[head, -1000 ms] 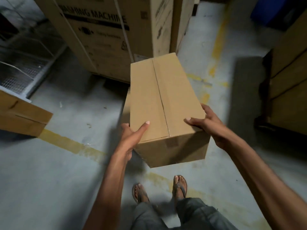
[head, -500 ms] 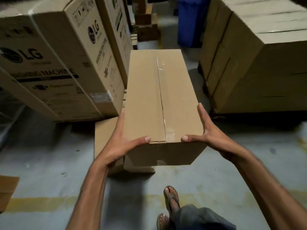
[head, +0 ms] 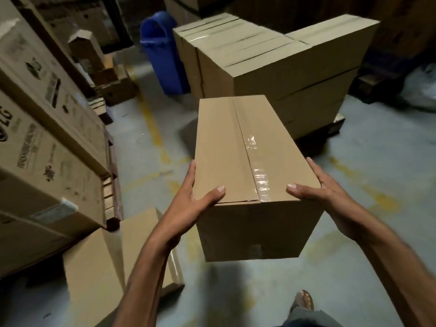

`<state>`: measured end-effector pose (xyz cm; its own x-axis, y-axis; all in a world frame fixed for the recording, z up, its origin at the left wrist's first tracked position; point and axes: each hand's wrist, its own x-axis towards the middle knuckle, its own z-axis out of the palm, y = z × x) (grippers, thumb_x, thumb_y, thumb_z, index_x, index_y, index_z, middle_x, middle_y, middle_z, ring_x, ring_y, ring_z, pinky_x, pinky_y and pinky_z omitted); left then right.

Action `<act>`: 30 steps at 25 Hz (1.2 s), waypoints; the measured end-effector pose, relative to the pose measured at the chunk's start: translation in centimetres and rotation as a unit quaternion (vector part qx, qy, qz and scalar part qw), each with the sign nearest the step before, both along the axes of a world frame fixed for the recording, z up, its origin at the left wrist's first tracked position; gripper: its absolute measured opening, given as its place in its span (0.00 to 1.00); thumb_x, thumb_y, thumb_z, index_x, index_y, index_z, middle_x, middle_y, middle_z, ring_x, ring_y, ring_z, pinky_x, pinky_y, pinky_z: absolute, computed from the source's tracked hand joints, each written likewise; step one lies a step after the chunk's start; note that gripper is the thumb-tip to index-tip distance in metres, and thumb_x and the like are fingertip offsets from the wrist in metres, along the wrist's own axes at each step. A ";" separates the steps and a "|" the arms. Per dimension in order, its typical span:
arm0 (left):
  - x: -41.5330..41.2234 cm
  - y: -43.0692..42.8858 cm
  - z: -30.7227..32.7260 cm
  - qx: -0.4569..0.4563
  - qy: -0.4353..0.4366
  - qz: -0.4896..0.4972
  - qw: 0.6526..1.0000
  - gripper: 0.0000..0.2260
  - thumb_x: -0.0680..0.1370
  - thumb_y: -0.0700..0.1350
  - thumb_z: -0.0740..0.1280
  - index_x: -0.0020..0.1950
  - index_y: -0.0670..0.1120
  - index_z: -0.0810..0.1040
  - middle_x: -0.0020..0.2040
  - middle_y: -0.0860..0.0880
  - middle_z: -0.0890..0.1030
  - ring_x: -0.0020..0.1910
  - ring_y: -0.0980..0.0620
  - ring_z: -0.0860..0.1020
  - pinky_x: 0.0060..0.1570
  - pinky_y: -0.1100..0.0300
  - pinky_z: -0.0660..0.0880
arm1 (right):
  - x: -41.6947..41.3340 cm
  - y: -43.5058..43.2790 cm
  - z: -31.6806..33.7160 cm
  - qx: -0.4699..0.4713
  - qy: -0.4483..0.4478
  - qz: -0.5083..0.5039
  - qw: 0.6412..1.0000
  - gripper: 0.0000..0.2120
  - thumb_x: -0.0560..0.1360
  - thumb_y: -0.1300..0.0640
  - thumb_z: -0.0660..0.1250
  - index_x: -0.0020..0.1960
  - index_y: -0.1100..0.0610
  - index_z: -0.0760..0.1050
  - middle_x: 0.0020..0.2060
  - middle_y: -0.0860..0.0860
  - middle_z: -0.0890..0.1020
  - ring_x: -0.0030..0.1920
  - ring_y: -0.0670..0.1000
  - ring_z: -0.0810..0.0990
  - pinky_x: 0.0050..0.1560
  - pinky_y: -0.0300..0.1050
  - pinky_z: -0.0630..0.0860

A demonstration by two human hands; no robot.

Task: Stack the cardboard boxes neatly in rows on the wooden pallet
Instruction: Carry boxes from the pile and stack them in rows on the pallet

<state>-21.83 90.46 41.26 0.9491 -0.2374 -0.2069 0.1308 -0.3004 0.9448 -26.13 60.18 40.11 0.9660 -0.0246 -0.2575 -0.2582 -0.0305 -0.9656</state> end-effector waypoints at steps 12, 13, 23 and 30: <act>15.4 -35.8 -3.8 0.004 0.060 -0.084 0.995 0.29 0.73 0.52 0.79 0.67 0.50 0.68 0.60 0.51 0.81 0.52 0.61 0.81 0.41 0.70 0.76 | 4.9 -31.3 -1.0 0.010 0.019 -0.195 0.981 0.30 0.71 0.67 0.76 0.67 0.44 0.75 0.57 0.47 0.86 0.54 0.46 0.85 0.45 0.36 0.81; 16.7 -38.1 -4.1 0.009 0.059 -0.086 0.994 0.28 0.73 0.52 0.79 0.66 0.49 0.69 0.58 0.51 0.81 0.52 0.61 0.81 0.39 0.71 0.76 | 5.8 -33.2 -1.1 0.015 0.020 -0.203 0.979 0.29 0.72 0.69 0.75 0.68 0.46 0.75 0.57 0.47 0.86 0.54 0.46 0.85 0.46 0.35 0.81; 33.1 -59.5 -4.8 0.005 0.032 -0.239 0.970 0.30 0.72 0.55 0.79 0.70 0.49 0.72 0.60 0.55 0.81 0.56 0.58 0.81 0.53 0.64 0.78 | 14.9 -50.4 -0.9 -0.014 0.030 -0.334 0.942 0.37 0.71 0.64 0.78 0.74 0.46 0.70 0.60 0.45 0.83 0.56 0.44 0.84 0.54 0.40 0.81; 42.4 -76.5 -4.0 0.004 -0.012 -0.335 0.942 0.38 0.69 0.54 0.82 0.73 0.50 0.67 0.63 0.56 0.80 0.60 0.61 0.80 0.62 0.60 0.77 | 21.6 -64.9 -2.4 0.005 0.024 -0.399 0.917 0.49 0.62 0.65 0.82 0.77 0.46 0.65 0.61 0.44 0.81 0.59 0.44 0.81 0.51 0.39 0.76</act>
<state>20.55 13.93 37.22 0.5916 -0.7834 -0.1905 -0.1122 -0.3140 0.9427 -4.57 -4.75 37.73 0.6287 -0.7162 -0.3029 -0.2359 0.1956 -0.9519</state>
